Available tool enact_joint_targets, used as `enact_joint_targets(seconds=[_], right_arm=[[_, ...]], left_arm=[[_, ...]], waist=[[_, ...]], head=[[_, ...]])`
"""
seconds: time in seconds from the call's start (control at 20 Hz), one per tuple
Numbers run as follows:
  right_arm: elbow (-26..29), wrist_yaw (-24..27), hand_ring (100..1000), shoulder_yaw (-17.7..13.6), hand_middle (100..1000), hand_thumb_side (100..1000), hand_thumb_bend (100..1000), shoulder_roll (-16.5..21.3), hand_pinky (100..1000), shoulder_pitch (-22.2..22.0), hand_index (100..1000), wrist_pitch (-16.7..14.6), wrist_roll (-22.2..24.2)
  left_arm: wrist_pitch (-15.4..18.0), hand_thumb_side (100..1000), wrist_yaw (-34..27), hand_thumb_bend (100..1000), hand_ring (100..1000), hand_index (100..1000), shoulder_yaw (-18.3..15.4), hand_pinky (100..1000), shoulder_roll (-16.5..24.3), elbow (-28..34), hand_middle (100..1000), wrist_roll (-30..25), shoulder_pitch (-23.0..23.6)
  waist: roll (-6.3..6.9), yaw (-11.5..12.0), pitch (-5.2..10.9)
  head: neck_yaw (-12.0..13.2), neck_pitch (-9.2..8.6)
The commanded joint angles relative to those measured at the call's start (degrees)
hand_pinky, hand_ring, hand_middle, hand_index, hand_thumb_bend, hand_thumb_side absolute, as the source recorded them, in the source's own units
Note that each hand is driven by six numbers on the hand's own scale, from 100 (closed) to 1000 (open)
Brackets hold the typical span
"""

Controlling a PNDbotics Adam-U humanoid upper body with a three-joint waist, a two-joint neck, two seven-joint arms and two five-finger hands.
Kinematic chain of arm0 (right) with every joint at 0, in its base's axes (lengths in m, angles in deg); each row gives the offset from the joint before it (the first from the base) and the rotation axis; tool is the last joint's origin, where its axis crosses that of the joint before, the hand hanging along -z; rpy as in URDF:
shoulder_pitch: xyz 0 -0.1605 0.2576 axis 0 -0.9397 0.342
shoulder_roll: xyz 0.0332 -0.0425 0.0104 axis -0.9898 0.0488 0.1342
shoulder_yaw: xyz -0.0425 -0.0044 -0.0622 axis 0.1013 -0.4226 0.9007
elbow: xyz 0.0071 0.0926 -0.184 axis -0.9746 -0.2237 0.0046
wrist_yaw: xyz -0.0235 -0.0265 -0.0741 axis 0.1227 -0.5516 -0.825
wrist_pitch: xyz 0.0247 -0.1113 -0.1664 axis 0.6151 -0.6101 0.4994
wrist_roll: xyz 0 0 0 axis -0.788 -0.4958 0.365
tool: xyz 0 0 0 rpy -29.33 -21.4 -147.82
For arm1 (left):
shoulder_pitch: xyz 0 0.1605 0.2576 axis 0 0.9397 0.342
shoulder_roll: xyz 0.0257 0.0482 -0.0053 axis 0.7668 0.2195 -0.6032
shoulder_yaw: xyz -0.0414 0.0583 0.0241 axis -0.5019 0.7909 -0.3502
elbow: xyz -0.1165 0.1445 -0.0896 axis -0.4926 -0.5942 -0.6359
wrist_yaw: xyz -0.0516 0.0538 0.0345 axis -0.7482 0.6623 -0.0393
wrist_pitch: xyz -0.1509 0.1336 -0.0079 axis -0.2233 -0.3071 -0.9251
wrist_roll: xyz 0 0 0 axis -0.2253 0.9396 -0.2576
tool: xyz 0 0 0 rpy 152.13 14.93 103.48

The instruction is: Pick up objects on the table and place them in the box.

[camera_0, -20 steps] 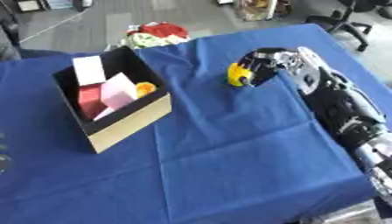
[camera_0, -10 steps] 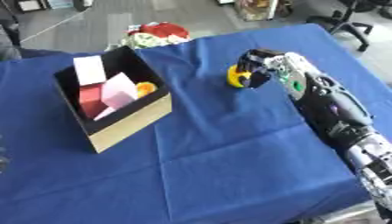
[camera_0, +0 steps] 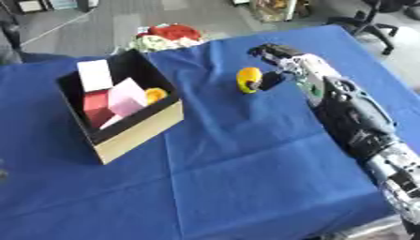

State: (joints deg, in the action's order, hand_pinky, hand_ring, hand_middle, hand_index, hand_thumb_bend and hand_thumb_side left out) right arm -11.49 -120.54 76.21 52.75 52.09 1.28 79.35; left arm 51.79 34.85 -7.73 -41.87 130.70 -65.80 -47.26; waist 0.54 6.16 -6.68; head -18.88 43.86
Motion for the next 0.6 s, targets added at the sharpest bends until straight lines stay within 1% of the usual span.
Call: enact_joint_targets(seconds=[0.05,0.2,0.25,0.3,0.35,0.4,0.45,0.5,0.55,0.6], right_arm=[[-1.3,-4.0,811,-0.3,802,140,394,0.3,823,1.0,882,0.1,-0.9],[-2.9,-6.8,804,-0.4,781,105,380,-0.6,818,0.9,846,-0.3,-1.9],[-3.2,-7.5,788,-0.4,744,100,348,-0.8,808,0.9,800,-0.5,-2.1],[-3.5,-8.0,777,-0.5,720,100,324,-1.0,801,1.0,779,-0.6,-2.5],[-3.5,-8.2,745,-0.8,634,100,278,-1.1,782,1.1,716,-0.5,-3.3],[-3.3,-8.0,729,-1.1,592,100,257,-1.2,772,1.1,681,-0.4,-4.4],[-2.9,-7.7,686,-1.3,515,100,166,-1.1,749,1.2,600,-0.3,-5.7],[-2.2,-7.1,670,-1.4,489,100,205,-1.0,742,1.3,571,-0.2,-7.3],[-1.6,-6.4,647,-1.5,457,100,181,-0.9,732,1.4,533,-0.1,-8.8],[-0.8,-5.4,638,-1.7,443,100,173,-0.7,729,1.6,518,0.1,-10.3]], left_arm=[[0.0,495,-0.1,615,632,808,-0.5,769,1.0,0.7,642,0.2,-0.5],[0.0,495,-0.1,615,632,808,-0.5,769,0.9,0.7,642,0.2,-0.5],[0.0,495,-0.1,614,632,808,-0.5,769,0.9,0.7,642,0.1,-0.6],[0.0,495,-0.2,613,632,808,-0.5,769,0.9,0.7,642,0.1,-0.6],[0.0,495,-0.2,613,633,808,-0.5,769,0.9,0.7,642,0.1,-0.6],[0.0,495,-0.2,613,633,808,-0.5,769,0.9,0.7,642,0.2,-0.6],[0.0,496,-0.2,611,633,808,-0.5,769,0.9,0.7,642,0.2,-0.6],[0.0,495,-0.2,613,633,808,-0.5,769,0.9,0.7,642,0.2,-0.6],[0.0,495,-0.2,613,633,808,-0.5,769,0.9,0.6,642,0.2,-0.5],[0.0,495,-0.2,613,633,808,-0.5,769,0.9,0.6,642,0.2,-0.5]], waist=[[-0.17,0.1,1.48],[-0.03,0.2,1.47],[-0.01,0.2,1.48],[0.01,0.2,1.49],[0.03,0.2,1.51],[0.04,0.2,1.52],[0.03,0.2,1.54],[0.0,0.2,1.56],[-0.03,0.3,1.59],[-0.07,0.3,1.61]], head=[[-0.4,0.15],[-0.6,0.2],[-0.6,0.22],[-0.7,0.21],[-0.7,0.21],[-0.7,0.21],[-0.7,0.2],[-0.7,0.19],[-0.7,0.19],[-0.7,0.19]])
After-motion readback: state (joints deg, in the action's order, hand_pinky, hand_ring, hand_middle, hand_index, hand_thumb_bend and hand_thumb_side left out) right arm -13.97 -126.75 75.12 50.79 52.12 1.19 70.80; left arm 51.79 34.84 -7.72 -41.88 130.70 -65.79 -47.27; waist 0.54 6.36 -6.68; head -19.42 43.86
